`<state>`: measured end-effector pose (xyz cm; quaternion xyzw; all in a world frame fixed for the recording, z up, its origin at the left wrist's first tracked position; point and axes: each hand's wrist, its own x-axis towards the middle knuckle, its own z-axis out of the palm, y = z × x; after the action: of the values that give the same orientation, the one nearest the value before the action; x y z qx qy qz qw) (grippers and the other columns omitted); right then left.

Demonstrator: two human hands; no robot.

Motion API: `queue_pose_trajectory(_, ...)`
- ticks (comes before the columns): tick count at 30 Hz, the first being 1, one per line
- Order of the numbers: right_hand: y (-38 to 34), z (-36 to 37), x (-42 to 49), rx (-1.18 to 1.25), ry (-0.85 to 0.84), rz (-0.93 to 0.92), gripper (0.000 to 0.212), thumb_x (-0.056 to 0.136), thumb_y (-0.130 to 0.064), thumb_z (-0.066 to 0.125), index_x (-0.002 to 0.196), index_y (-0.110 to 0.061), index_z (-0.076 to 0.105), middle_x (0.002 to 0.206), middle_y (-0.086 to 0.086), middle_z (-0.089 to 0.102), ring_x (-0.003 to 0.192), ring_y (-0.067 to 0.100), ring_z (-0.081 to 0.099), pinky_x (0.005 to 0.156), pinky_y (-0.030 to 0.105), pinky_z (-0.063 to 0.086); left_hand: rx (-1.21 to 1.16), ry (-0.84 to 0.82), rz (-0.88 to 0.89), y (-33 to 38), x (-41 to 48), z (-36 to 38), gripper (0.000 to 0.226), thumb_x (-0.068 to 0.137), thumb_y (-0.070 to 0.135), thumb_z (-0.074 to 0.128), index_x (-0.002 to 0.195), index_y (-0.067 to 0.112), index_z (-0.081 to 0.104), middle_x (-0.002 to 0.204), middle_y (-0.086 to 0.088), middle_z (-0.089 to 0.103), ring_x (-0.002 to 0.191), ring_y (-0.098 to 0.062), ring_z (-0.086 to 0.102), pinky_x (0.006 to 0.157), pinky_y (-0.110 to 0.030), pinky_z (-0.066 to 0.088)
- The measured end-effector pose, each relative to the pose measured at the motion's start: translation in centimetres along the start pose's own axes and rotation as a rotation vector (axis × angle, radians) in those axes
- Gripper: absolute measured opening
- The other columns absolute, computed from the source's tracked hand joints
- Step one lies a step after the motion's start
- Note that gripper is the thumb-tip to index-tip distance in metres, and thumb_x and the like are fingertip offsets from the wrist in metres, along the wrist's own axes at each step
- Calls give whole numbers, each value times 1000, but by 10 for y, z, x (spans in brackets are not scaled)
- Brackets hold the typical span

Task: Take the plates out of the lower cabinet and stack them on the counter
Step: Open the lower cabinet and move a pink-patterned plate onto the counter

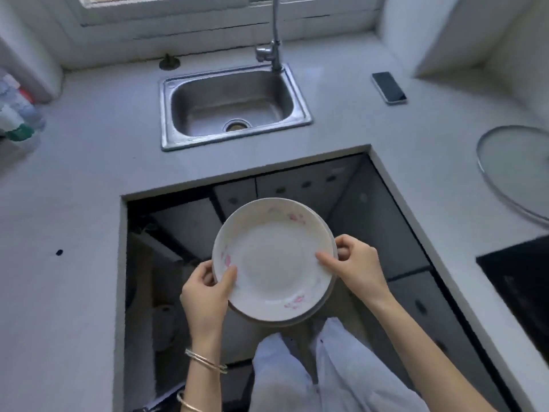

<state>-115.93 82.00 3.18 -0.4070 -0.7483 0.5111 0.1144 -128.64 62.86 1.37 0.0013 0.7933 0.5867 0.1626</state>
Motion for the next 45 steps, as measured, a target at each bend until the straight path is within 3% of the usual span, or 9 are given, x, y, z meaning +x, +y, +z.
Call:
queue_pose_trajectory(8,60,-87,-105,49,441,204,20,74,-24,76,78,-10,62,65,-2,70,60,10,65,53,17,49,60,-472,121,25,-60,82,10,73,13,76,74,16,67,66,0,68,59,-10,57,58,-29,49)
queue_pose_trajectory(14,104,-137,-211,137,744,321,14,76,-18,74,81,-14,62,65,-12,66,55,-8,61,51,10,47,155,-781,271,30,-148,137,8,76,12,74,74,15,67,66,-1,66,54,-2,52,50,-13,43)
queue_pose_trajectory(19,147,-166,-321,130,933,453,20,74,-26,74,74,-12,60,58,6,66,48,13,56,44,16,40,220,-1010,358,15,-246,160,7,69,25,72,71,19,67,68,-5,68,60,-11,54,55,-22,45)
queue_pose_trajectory(22,172,-180,-392,161,1051,510,21,73,-25,74,70,-12,58,52,3,63,44,7,48,45,18,36,262,-1103,416,1,-312,170,20,65,32,65,69,13,66,66,-11,66,61,-16,52,60,-34,45)
queue_pose_trajectory(26,200,-193,-483,226,1183,550,21,75,-20,73,69,-9,57,43,-11,59,39,2,46,41,13,33,324,-1231,488,-17,-404,176,16,76,22,69,69,9,65,64,-8,66,61,-18,54,57,-30,41)
queue_pose_trajectory(32,239,-207,-592,352,1361,640,19,76,-16,72,73,-5,58,52,-1,62,44,9,46,46,21,39,403,-1461,515,-43,-517,186,13,81,25,68,72,16,66,70,-10,70,71,-28,66,65,-44,52)
queue_pose_trajectory(38,278,-232,-652,388,1491,701,20,76,-14,72,76,2,59,45,-7,56,38,4,41,39,14,33,452,-1626,516,-60,-603,216,11,84,24,66,75,17,67,68,-9,70,68,-31,66,59,-43,53)
queue_pose_trajectory(42,307,-270,-678,361,1546,733,21,76,-15,73,77,2,60,57,6,64,40,6,47,40,14,36,461,-1662,553,-70,-657,252,12,83,24,67,74,16,66,69,-14,69,66,-31,64,62,-48,53)
queue_pose_trajectory(45,326,-303,-698,321,1573,756,20,76,-15,73,74,0,61,50,-3,61,36,1,47,38,11,37,460,-1679,557,-74,-700,283,13,80,26,68,72,16,66,70,-16,68,66,-31,62,63,-48,53)
